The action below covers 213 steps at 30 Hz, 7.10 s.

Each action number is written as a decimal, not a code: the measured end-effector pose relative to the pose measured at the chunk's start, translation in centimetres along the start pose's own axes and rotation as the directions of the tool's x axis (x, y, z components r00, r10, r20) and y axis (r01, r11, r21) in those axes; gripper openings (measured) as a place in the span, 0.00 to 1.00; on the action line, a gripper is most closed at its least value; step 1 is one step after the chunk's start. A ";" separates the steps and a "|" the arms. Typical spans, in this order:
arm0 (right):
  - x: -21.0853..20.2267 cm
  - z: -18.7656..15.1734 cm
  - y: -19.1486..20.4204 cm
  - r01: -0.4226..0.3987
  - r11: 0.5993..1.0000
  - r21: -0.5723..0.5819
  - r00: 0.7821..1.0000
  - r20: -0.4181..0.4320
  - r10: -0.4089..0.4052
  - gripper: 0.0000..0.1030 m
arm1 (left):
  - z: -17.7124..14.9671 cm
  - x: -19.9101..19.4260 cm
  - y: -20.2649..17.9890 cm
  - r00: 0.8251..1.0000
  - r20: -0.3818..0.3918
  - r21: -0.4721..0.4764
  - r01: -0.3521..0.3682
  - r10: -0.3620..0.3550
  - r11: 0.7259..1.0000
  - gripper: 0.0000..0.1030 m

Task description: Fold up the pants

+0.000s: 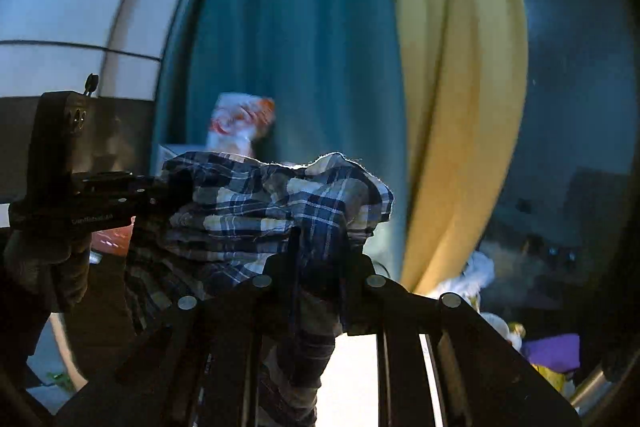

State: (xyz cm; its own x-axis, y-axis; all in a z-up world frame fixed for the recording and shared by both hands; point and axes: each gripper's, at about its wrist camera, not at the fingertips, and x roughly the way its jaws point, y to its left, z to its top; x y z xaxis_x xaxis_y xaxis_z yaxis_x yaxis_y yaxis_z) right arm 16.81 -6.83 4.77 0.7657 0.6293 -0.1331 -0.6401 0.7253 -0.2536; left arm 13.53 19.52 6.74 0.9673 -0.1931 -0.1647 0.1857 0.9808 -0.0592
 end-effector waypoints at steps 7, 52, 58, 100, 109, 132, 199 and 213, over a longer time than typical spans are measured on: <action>0.0 0.9 3.8 -0.115 0.992 0.046 0.993 0.015 0.114 0.15 | 0.3 -6.7 1.9 0.995 -0.016 0.049 -0.097 0.098 0.994 0.22; 15.8 -11.7 3.6 -0.028 0.978 0.205 0.895 -0.431 0.116 0.58 | -12.9 4.7 9.2 0.896 -0.365 -0.120 -0.316 0.255 0.941 0.64; 11.3 -11.8 2.1 0.016 0.976 0.219 0.908 -0.413 0.077 0.58 | -12.8 3.0 5.3 0.911 -0.344 -0.127 -0.286 0.228 0.950 0.72; -17.1 -9.3 -4.0 0.340 0.917 0.210 0.935 -0.177 -0.306 0.75 | -9.3 -7.9 -13.5 0.946 -0.045 0.008 -0.320 0.320 0.947 0.75; -14.7 -9.8 -2.3 0.310 0.926 0.216 0.940 -0.216 -0.264 0.75 | -11.0 -6.7 -10.6 0.929 -0.102 0.006 -0.357 0.356 0.934 0.75; -13.0 -10.3 -0.9 0.289 0.934 0.209 0.939 -0.254 -0.233 0.75 | -11.3 -7.5 -10.4 0.930 -0.089 -0.006 -0.358 0.356 0.934 0.75; -12.4 -10.7 -0.6 0.281 0.938 0.203 0.937 -0.268 -0.223 0.75 | -11.2 -7.9 -11.4 0.930 -0.075 -0.004 -0.360 0.359 0.933 0.75; -12.4 -10.7 -0.4 0.285 0.937 0.205 0.936 -0.272 -0.225 0.75 | -11.2 -8.1 -11.4 0.935 -0.072 -0.010 -0.348 0.347 0.937 0.76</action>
State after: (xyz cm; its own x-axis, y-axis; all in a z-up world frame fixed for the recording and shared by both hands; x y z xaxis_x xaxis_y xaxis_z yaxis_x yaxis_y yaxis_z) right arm 8.26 -17.92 -3.74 0.8777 0.3497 -0.3277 -0.3944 0.9155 -0.0793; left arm 1.63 9.55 -2.29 0.9567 0.1574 -0.2450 -0.1644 0.9864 -0.0083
